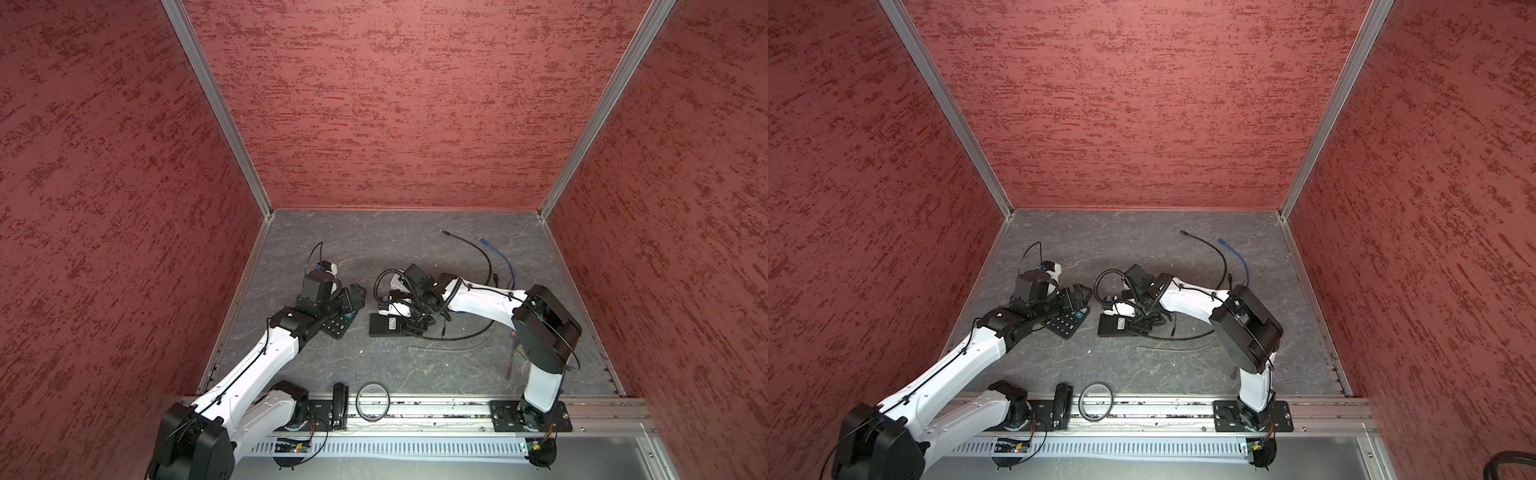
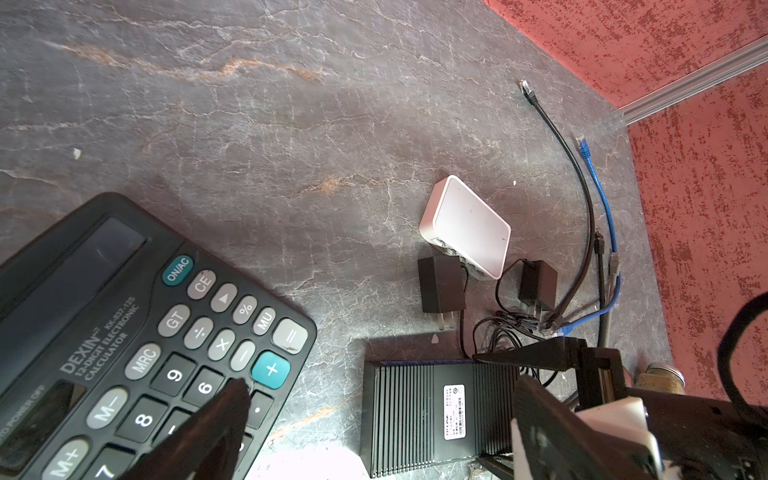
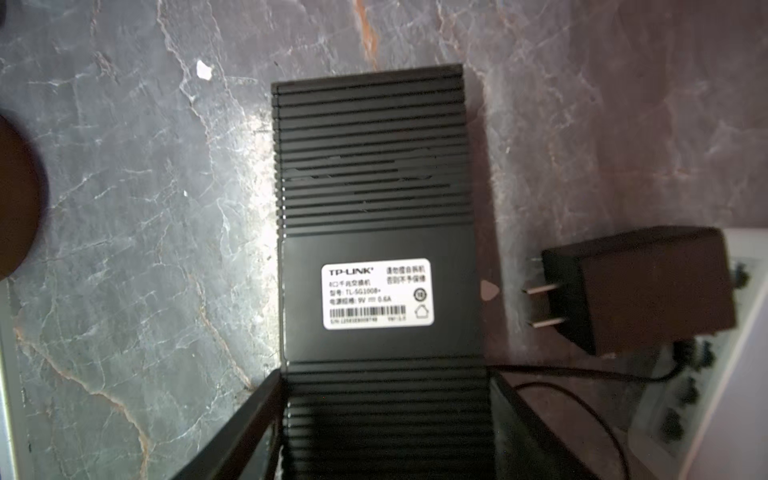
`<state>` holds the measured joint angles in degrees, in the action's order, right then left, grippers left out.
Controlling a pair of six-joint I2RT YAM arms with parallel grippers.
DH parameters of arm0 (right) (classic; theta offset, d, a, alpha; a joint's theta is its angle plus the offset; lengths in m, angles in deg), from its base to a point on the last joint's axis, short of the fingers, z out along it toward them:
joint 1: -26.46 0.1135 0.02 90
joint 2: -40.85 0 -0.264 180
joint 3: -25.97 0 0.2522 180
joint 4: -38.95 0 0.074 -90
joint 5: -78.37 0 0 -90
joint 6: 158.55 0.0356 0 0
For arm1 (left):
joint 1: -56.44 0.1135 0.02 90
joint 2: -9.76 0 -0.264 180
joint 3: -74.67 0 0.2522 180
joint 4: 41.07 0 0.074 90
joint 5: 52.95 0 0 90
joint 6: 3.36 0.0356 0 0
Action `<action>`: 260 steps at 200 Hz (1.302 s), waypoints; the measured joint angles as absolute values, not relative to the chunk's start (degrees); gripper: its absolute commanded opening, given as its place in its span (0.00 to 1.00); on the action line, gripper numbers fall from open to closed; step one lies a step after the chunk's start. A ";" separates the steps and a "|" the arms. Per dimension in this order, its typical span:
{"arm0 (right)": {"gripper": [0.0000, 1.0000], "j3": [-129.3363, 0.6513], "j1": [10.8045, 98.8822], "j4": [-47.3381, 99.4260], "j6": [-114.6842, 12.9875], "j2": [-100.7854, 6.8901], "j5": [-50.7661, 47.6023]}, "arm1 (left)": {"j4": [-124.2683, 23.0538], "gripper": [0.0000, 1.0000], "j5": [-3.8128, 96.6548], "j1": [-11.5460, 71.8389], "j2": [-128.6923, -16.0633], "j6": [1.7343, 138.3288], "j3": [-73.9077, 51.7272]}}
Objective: Insert the plug into the switch port
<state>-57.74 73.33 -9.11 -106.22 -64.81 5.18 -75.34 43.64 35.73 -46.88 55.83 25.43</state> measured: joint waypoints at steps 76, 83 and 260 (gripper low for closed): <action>0.59 -53.59 73.57 -2.18 -90.77 -57.89 3.06 | -75.41 1.00 43.57 35.77 -46.75 55.83 25.56; 0.58 -52.91 73.59 -0.81 -87.55 -56.97 2.67 | -75.45 1.00 43.49 35.79 -46.66 55.83 25.56; 0.63 -50.42 82.21 15.57 -37.57 -65.51 -12.30 | -77.35 1.00 42.98 35.92 -46.59 56.36 25.56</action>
